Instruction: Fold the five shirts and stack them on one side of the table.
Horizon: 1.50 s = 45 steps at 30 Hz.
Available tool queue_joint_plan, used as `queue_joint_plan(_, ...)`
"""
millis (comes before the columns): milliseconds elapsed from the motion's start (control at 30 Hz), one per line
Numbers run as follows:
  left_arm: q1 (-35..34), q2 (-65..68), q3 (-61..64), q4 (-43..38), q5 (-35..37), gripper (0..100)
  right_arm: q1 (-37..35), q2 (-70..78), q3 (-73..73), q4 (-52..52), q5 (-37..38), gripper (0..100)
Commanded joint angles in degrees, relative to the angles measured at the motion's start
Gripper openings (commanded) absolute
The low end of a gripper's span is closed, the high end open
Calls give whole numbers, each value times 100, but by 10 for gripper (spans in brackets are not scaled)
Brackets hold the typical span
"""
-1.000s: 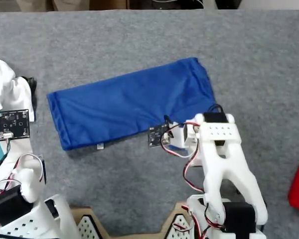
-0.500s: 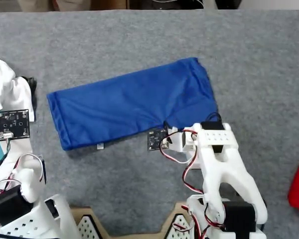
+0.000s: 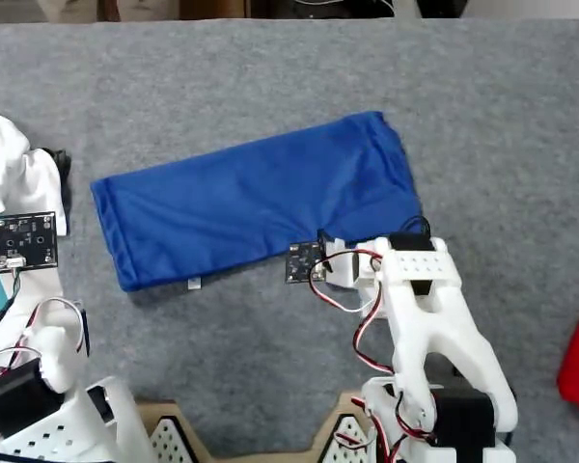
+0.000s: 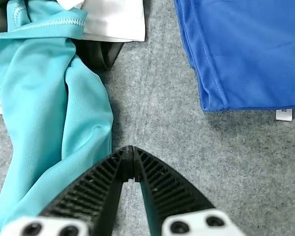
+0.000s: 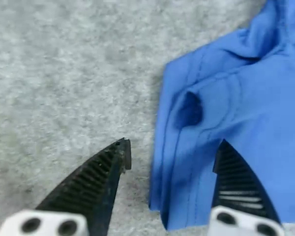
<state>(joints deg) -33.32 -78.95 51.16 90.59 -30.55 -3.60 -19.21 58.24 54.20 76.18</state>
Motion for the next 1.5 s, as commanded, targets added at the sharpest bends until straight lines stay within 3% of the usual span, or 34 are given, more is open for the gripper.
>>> queue_joint_plan(0, -53, -40, -35, -123, -9, 20, 136, 330, -312, -273, -62, 271)
queue_joint_plan(300, -53, -40, -35, -123, -9, 20, 365, 2097, -1807, 264, -246, 260)
queue_joint_plan(600, -44, -40, -35, -123, -9, 20, 356, 2334, -2044, 492, -264, 5)
queue_joint_plan(867, -44, -40, -35, -123, -26, 20, 391, 2334, -2422, 536, -633, 5)
queue_joint_plan(1200, -44, -40, -35, -123, -26, 20, 312, 2316, -4470, 1873, -703, 5)
queue_joint_plan(1467, -9, -40, -44, -123, -18, 20, -233, 2905, -5982, 2655, -703, 5)
